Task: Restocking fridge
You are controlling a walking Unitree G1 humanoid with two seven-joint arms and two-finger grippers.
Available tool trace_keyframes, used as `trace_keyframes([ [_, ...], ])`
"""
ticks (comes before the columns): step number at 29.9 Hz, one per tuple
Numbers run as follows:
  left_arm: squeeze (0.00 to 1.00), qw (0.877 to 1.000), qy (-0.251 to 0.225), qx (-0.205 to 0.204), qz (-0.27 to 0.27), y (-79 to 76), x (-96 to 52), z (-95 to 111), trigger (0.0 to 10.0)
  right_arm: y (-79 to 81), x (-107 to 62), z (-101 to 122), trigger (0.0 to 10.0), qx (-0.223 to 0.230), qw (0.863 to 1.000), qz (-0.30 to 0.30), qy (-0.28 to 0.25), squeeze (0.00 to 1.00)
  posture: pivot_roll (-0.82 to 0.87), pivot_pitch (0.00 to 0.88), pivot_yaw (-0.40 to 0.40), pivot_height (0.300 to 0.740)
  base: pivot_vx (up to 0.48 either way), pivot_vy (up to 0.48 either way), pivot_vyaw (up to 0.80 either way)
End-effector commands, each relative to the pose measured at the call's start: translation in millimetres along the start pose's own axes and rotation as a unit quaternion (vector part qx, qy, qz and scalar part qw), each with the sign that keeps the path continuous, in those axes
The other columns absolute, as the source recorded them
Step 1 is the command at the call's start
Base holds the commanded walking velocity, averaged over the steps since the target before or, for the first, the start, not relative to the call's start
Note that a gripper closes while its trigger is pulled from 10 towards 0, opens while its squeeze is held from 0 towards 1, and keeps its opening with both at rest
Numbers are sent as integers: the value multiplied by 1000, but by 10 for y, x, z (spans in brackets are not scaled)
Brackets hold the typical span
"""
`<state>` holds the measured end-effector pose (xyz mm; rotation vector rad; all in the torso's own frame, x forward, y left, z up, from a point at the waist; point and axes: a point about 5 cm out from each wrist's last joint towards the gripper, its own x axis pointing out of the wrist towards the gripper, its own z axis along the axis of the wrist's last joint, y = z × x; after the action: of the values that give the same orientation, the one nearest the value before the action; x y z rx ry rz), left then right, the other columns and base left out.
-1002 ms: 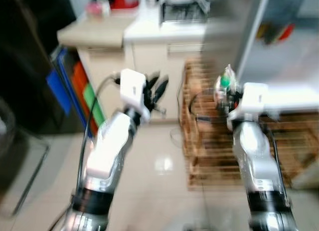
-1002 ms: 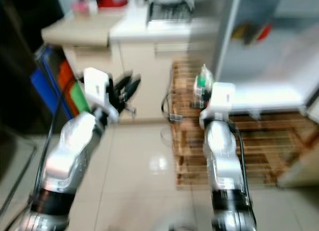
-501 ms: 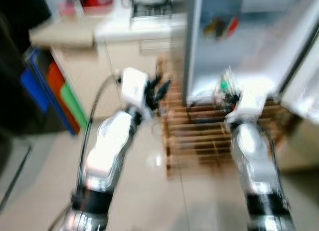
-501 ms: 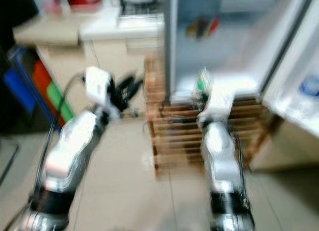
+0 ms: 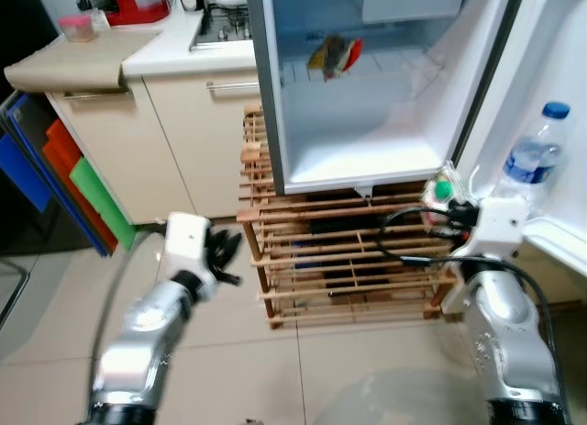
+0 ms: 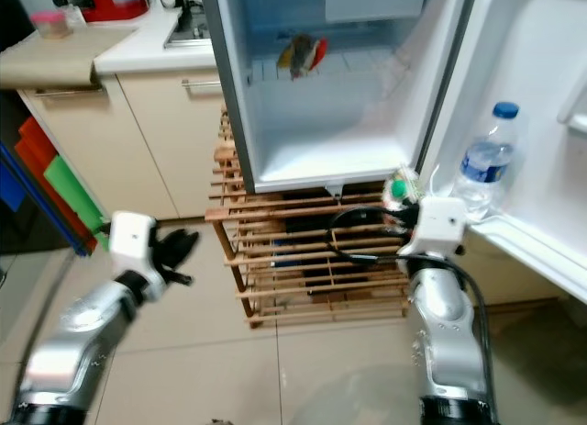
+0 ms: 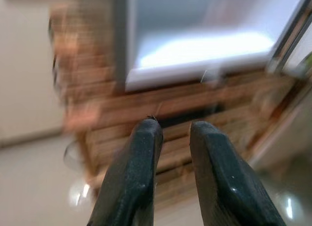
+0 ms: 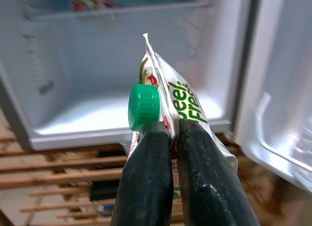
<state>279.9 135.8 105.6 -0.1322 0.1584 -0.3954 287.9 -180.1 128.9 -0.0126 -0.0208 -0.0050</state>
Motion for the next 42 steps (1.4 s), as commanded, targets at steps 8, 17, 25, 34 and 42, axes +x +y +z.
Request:
trace_keyframes([
  [8, 0, 991, -91, 95, -31, -88, 55, 468, 10000, 38, 37, 34, 10000, 14, 1000, 8, -3, 0, -55, 0, 90, 740, 461, 0, 0],
  [17, 0, 972, -111, 125, -164, -442, 104, 621, 10000, 125, 106, 30, 10000, 17, 1000, 20, 0, 0, -58, 0, 100, 740, 460, 0, 0],
  [25, 0, 965, -112, 129, -199, -537, 125, 646, 10000, 142, 152, 37, 10000, 13, 1000, 21, -1, 0, -63, 0, 107, 740, 460, 0, 0],
  [34, 0, 957, -137, 136, -215, -598, 174, 770, 10000, 202, 229, 46, 10000, 4, 999, 32, -3, 0, -62, 0, 105, 740, 199, 0, 0],
  [42, 0, 961, -134, 122, -208, -601, 179, 769, 10000, 236, 456, 117, 10000, -5, 999, 35, -8, 0, -42, 0, 94, 740, 0, 0, 0],
])
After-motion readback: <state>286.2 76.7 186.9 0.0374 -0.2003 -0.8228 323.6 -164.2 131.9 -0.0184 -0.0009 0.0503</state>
